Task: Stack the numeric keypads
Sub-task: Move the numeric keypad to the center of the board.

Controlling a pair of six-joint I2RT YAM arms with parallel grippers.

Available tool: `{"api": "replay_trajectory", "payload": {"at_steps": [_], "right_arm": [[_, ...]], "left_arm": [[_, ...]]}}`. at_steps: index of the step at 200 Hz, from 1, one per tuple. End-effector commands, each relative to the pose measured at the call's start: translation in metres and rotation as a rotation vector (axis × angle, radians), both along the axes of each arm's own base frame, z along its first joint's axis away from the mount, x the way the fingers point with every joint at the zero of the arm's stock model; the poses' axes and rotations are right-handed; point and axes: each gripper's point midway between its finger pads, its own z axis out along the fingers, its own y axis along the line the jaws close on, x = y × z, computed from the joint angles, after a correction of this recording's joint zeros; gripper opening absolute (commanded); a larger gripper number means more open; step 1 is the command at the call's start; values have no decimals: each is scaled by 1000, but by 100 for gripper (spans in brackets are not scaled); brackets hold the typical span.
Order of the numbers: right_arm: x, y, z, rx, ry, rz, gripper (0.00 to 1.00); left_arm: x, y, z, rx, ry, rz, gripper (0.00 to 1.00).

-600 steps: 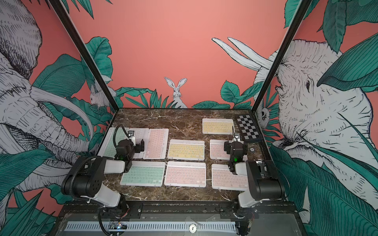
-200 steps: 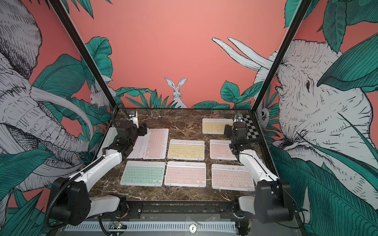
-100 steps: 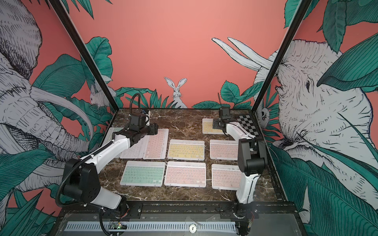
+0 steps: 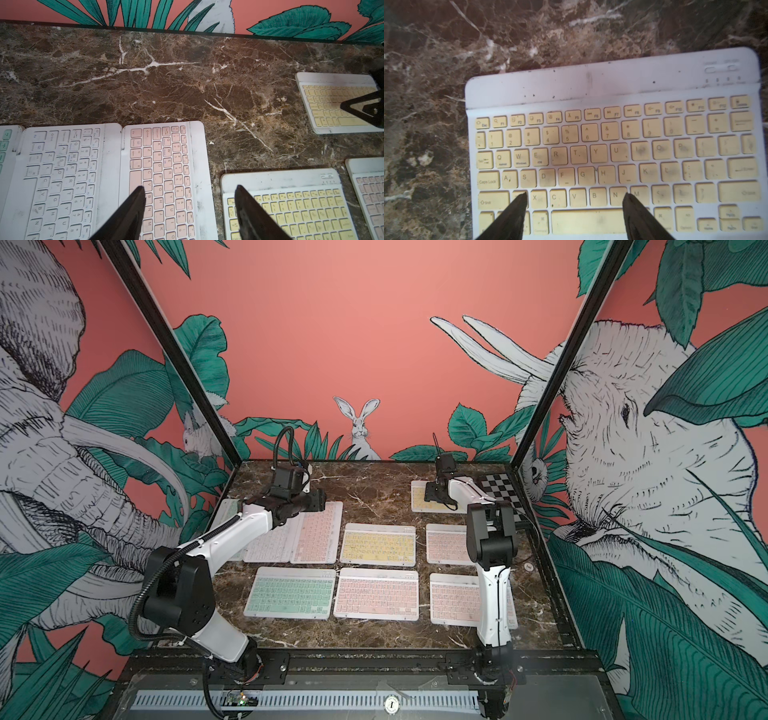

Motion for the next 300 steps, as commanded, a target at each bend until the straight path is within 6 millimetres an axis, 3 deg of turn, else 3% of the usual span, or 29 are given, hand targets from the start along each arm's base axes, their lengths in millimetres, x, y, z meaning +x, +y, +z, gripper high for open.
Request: {"api": "replay_trajectory", "payload": {"at_steps": [1,87,208,270,300], "right_arm": [[-1,7,-2,29,24,-1,72],[0,34,-19,15,64,51,73],[-17,70,-29,-10,87,128,73],[-21,90,-29,-9,79,160,73],[-16,91,-12,-11,36,149,73]], "left_arm": [[3,-6,10,-30,-18,-4,70],[5,-8,6,-33,-10,-1,70],[1,-7,-3,-32,-1,1,70],[1,-12,-7,-35,5,-10,70],[2,-14,-9,-35,6,-16,70]]}}
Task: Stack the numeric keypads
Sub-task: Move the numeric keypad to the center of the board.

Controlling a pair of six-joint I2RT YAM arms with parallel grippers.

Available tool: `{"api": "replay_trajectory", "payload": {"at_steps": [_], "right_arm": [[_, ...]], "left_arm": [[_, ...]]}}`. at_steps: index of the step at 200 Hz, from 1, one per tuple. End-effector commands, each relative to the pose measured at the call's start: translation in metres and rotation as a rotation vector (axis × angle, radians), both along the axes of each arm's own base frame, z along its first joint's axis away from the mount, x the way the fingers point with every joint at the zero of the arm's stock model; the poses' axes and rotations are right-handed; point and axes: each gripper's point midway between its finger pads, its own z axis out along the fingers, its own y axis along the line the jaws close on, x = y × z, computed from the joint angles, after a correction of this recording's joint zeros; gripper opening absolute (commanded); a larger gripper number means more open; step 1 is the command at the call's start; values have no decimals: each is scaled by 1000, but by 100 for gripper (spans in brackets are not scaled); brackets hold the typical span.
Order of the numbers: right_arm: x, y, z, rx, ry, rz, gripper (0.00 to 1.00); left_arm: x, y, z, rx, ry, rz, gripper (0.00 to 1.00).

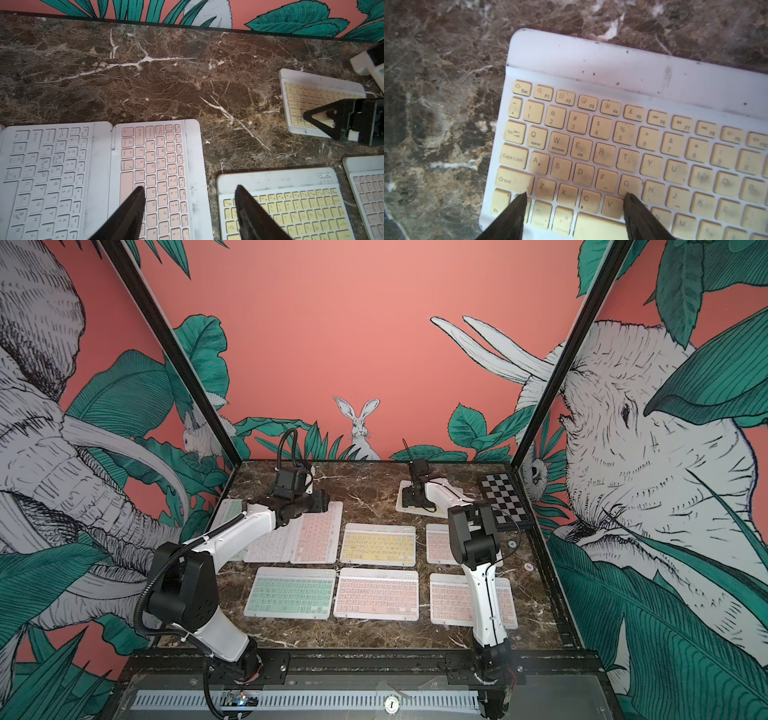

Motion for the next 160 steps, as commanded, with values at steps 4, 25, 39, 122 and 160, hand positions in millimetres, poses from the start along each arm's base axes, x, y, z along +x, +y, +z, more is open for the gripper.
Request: {"api": "replay_trajectory", "payload": {"at_steps": [4,25,39,122,160], "right_arm": [[0,1,4,-12,-13,-12,73],[8,0,19,-20,-47,-12,74],[13,1,23,-30,-55,-5,74],[35,3,12,-63,-22,18,76],[32,15,4,-12,5,37,74]], "left_arm": [[0,-5,0,-16,-9,-4,70],[3,-6,0,-18,-15,-4,70],[6,-9,1,-22,-12,-11,70],[14,-12,4,-31,-15,-4,71],[12,-11,2,-29,-8,-1,71]]}}
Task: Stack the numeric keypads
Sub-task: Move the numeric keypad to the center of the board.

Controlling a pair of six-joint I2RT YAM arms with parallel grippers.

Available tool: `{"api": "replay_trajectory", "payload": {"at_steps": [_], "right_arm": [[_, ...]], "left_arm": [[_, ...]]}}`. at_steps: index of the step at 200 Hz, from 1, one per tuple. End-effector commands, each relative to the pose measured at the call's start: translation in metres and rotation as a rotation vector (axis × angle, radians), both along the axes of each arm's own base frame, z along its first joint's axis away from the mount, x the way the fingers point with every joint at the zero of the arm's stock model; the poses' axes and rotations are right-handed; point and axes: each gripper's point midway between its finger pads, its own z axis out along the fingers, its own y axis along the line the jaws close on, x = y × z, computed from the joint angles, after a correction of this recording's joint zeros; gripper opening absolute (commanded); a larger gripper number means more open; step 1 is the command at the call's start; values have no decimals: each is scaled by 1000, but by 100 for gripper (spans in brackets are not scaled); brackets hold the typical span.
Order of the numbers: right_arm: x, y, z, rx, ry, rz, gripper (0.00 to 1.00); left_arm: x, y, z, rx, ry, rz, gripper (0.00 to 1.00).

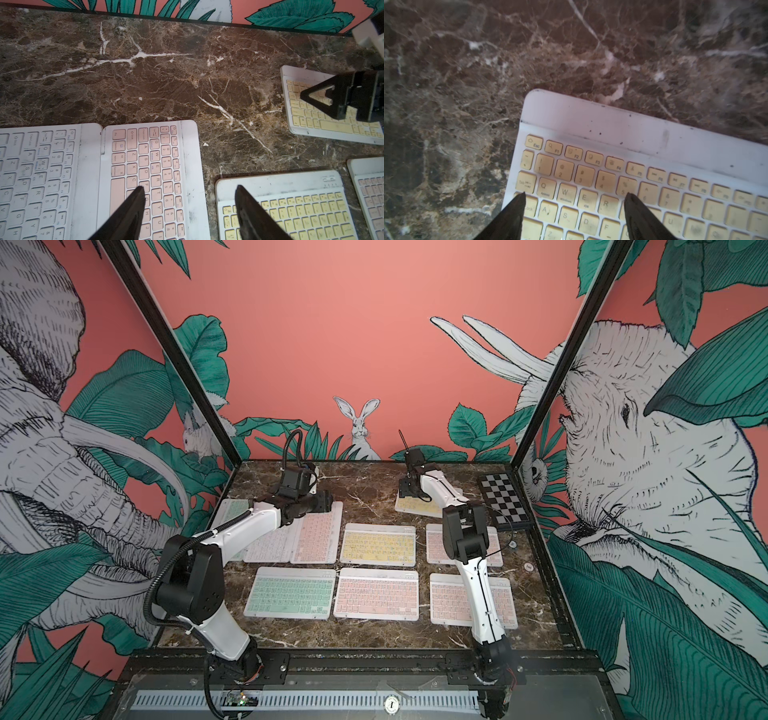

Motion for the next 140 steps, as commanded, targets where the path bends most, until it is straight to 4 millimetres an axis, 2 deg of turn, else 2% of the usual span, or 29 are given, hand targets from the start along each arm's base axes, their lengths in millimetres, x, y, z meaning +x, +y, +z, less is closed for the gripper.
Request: {"api": "replay_trajectory", "payload": {"at_steps": [1,47,140], "right_arm": [[-5,7,-1,23,26,18,74],[-14,17,-10,45,57,32,73],[-33,57,-15,92,65,93,73]], "left_arm": [[4,-4,15,-23,-24,4,71],[0,-2,15,-17,-24,7,71],[-6,0,10,-4,-5,12,71]]}}
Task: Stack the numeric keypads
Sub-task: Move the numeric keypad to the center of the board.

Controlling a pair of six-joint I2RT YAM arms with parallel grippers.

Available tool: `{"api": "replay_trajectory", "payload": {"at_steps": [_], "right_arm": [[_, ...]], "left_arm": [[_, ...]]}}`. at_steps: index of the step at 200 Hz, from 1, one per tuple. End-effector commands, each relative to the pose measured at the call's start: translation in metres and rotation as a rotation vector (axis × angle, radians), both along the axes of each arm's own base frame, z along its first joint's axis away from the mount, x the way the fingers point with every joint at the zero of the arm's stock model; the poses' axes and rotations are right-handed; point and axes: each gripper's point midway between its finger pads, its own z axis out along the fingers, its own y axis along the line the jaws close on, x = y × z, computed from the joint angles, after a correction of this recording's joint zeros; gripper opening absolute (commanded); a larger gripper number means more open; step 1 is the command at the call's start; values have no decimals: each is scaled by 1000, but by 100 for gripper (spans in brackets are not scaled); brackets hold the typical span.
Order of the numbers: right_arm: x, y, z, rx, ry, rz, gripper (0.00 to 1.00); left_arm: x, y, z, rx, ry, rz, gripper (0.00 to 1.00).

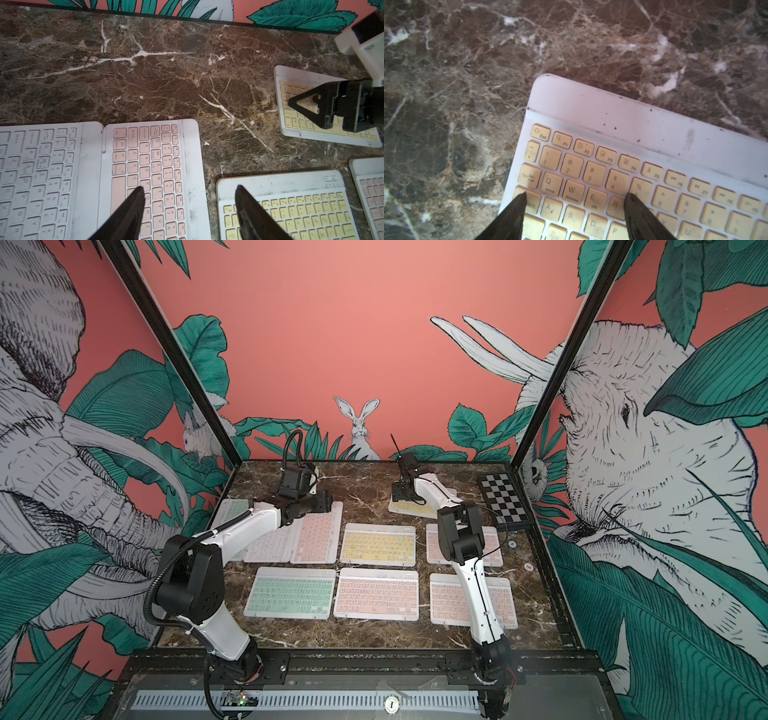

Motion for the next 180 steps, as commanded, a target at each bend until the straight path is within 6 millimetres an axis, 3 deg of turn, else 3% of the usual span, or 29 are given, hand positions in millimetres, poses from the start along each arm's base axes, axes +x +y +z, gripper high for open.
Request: {"api": "replay_trajectory", "payload": {"at_steps": [1,180], "right_arm": [[-22,23,-9,51,60,35,73],[-60,118,-6,113,71,202,73]], "left_arm": [[-5,0,11,-9,-11,9,71],[-17,-8,0,32,-8,-31,71]]}}
